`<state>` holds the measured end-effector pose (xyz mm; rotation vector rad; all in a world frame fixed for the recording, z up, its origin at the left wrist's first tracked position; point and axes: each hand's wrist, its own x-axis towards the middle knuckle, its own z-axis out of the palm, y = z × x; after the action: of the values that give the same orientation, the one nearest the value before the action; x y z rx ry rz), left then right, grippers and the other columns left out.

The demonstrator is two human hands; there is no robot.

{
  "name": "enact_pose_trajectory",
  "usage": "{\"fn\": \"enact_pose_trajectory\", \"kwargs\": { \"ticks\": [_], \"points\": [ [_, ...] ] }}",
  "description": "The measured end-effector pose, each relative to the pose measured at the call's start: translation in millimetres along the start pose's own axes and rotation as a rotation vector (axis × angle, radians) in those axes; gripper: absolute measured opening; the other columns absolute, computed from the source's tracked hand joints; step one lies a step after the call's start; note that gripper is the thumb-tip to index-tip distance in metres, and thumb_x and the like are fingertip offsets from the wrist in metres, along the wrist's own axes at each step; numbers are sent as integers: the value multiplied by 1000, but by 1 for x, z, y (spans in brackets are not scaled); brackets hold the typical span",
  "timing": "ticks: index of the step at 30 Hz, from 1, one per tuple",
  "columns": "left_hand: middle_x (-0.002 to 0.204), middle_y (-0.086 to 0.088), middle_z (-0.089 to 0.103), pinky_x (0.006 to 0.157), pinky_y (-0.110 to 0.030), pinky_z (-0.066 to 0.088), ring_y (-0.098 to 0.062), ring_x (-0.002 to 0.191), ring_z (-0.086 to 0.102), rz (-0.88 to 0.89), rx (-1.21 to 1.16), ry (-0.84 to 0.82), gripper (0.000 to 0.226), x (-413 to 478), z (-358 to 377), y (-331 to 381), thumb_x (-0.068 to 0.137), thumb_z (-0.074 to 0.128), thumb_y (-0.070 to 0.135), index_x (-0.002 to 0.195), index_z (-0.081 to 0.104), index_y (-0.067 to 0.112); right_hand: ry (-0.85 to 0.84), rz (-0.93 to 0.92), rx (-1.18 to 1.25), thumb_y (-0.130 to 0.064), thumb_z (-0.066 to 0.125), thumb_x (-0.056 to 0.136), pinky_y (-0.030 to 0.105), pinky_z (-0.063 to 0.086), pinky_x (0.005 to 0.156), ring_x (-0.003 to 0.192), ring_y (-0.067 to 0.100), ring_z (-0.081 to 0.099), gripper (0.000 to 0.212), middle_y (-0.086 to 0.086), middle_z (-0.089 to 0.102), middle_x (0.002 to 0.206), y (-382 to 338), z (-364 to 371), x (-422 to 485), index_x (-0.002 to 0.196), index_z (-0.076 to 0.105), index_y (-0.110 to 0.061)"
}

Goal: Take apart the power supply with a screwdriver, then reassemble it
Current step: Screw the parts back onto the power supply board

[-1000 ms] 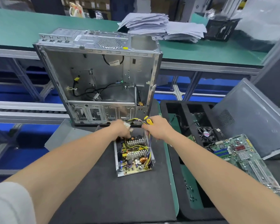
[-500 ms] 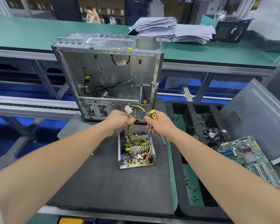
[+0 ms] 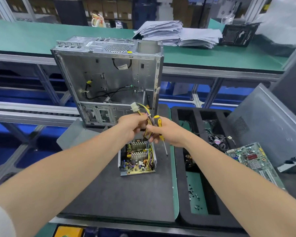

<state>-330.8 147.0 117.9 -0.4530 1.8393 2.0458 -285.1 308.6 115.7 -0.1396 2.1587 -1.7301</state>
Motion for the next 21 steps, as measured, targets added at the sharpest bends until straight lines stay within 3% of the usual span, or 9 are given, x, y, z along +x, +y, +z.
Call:
{"fn": "enact_pose_trajectory", "kwargs": {
  "ticks": [2, 4, 8, 11, 13, 16, 19, 21],
  "points": [
    [67, 8, 71, 50, -21, 38, -3, 57, 61, 24, 20, 21, 6, -1, 3, -3, 91, 79, 19, 88, 75, 22, -5, -9, -28, -17, 64, 105, 28, 54, 59, 77, 24, 70, 22, 15, 71, 94, -2, 0, -4, 124, 64, -6],
    [69, 6, 72, 47, -20, 41, -3, 57, 60, 36, -18, 9, 4, -5, 4, -8, 91, 80, 20, 92, 77, 20, 14, -10, -50, -16, 67, 103, 25, 52, 56, 74, 22, 70, 20, 11, 70, 92, -4, 2, -6, 120, 69, -6],
    [93, -6, 75, 58, -23, 51, -15, 73, 64, 153, 35, -121, 20, -18, -5, -19, 104, 62, 21, 112, 75, 9, 68, -11, -55, -14, 61, 105, 23, 48, 51, 67, 18, 67, 14, 13, 71, 92, -3, 7, -11, 110, 69, -4],
    [109, -16, 74, 70, -26, 57, -21, 85, 71, 189, 158, -290, 35, -28, -18, -35, 98, 48, -5, 124, 70, 2, 82, 20, -20, -12, 51, 109, 22, 44, 48, 59, 15, 58, 18, 13, 70, 90, 1, 10, -19, 99, 64, -4],
    [102, -11, 73, 70, -20, 54, -11, 83, 71, 270, 432, -358, 42, -36, -27, -51, 88, 50, -18, 118, 70, 5, 53, 56, 58, -14, 52, 109, 22, 42, 47, 56, 14, 56, 19, 11, 72, 87, 5, 7, -28, 96, 62, -4],
    [97, 1, 70, 74, -17, 52, -11, 86, 67, 377, 847, -465, 43, -41, -36, -76, 83, 65, -15, 106, 68, 21, -13, 111, 154, -16, 54, 108, 22, 42, 48, 56, 13, 56, 20, 6, 75, 78, 11, -3, -42, 103, 61, 1],
    [104, 2, 71, 84, -23, 55, -13, 92, 68, 470, 956, -484, 46, -44, -37, -98, 76, 78, -4, 109, 68, 26, -47, 133, 198, -8, 51, 105, 24, 39, 46, 55, 17, 54, 10, 8, 74, 79, 21, -11, -59, 101, 57, -3],
    [106, 6, 74, 88, -20, 53, -10, 97, 70, 491, 931, -492, 48, -48, -37, -106, 75, 82, 5, 112, 67, 32, -68, 151, 193, -5, 49, 102, 25, 37, 46, 54, 19, 53, 8, 9, 72, 78, 29, -16, -69, 102, 57, -3]
  ]
}}
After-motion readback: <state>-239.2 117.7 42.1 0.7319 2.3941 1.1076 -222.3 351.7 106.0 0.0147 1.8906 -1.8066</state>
